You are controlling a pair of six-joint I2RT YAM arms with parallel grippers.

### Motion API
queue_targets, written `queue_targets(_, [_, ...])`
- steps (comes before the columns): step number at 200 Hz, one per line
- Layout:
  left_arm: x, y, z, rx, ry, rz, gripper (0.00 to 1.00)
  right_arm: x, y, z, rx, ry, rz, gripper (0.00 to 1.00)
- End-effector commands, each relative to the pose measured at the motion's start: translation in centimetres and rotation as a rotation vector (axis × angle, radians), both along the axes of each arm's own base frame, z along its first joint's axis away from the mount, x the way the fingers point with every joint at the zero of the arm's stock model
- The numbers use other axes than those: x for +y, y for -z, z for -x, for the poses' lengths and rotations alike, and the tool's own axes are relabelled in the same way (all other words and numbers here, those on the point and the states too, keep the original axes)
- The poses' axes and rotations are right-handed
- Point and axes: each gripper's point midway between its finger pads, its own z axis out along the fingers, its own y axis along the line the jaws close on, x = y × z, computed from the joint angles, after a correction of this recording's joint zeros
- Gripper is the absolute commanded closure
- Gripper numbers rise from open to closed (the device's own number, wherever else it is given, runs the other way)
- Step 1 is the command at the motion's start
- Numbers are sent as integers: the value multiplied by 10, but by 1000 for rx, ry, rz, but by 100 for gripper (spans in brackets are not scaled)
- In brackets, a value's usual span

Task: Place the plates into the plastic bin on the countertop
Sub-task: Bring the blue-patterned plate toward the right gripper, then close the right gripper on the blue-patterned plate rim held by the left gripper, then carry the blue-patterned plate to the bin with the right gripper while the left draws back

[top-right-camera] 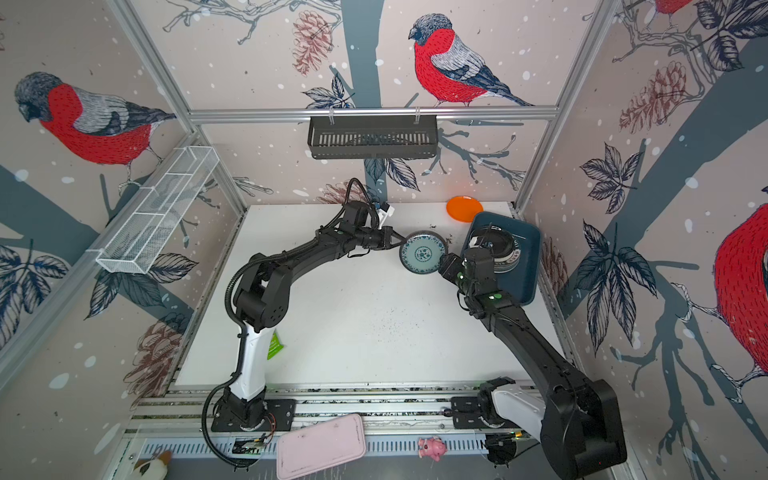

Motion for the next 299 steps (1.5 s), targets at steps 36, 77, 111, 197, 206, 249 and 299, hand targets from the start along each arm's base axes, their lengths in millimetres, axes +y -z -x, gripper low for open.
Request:
queue_targets(36, [-5, -13, 6, -63, 51, 4, 100, 11, -3, -14, -3, -37, -59, 70])
queue_targets(77, [-6, -14, 8, -70, 58, 2, 100, 9, 5, -16, 14, -22, -74, 83])
queue_targets(111, [-8, -18, 11, -76, 78, 14, 100, 4, 12, -17, 36, 8, -88, 94])
queue_targets(197, [3, -41, 13, -200, 106, -36, 28, -30, -1, -18, -9, 127, -113, 98])
queue_targets(206, [7, -46, 13, -225, 102, -39, 26, -35, -3, -18, -13, 142, -114, 98])
queue_targets(249, [14, -76, 25, -341, 137, -7, 18, -82, -9, -18, -35, 255, -110, 98])
queue_targets(299, [12, -106, 49, -364, 231, 132, 14, -153, -14, -18, -47, 397, -124, 98])
